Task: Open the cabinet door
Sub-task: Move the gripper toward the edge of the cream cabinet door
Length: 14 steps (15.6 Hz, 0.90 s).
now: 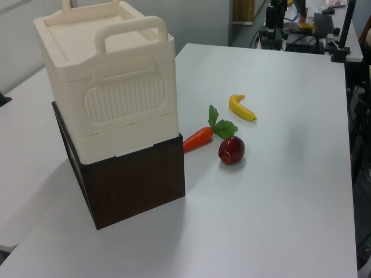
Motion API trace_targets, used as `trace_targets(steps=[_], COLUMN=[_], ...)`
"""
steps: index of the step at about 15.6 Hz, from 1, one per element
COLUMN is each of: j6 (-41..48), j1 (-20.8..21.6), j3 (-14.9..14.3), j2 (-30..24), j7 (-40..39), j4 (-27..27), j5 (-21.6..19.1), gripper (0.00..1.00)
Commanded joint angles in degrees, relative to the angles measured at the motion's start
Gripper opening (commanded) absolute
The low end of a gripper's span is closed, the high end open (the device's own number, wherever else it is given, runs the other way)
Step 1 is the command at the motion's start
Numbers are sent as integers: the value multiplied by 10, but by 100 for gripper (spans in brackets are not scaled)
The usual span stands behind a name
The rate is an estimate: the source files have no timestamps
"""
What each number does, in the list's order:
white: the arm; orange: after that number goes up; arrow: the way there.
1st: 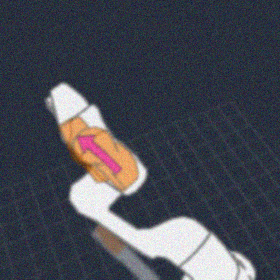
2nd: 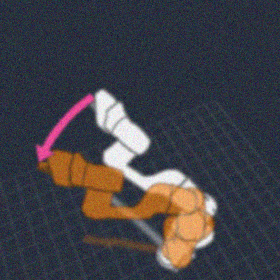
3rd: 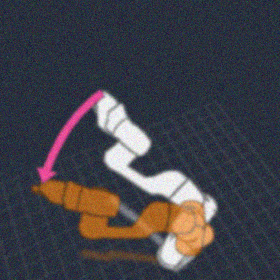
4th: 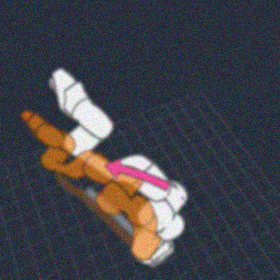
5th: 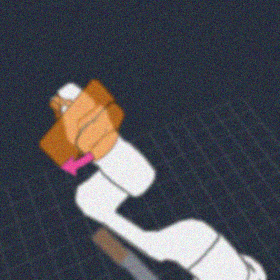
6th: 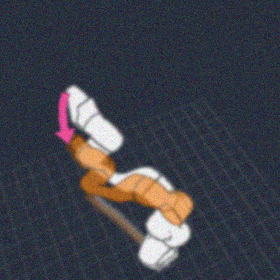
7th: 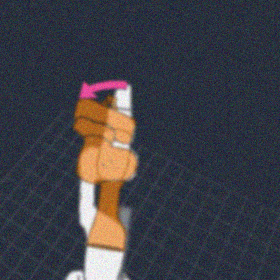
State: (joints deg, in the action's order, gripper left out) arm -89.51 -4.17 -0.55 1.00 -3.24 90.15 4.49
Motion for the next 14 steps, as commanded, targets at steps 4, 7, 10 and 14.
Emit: trace_targets(steps=[4, 7, 10, 14], j6=[15, 7, 7, -15], j1=[-3, 1, 4, 27], j3=[-6, -7, 0, 25], j2=[-2, 4, 33, 52], j7=[-18, -17, -12, -9], j4=[-6, -7, -37, -60], j5=[-31, -41, -57, -55], gripper=[100, 100, 100, 100])
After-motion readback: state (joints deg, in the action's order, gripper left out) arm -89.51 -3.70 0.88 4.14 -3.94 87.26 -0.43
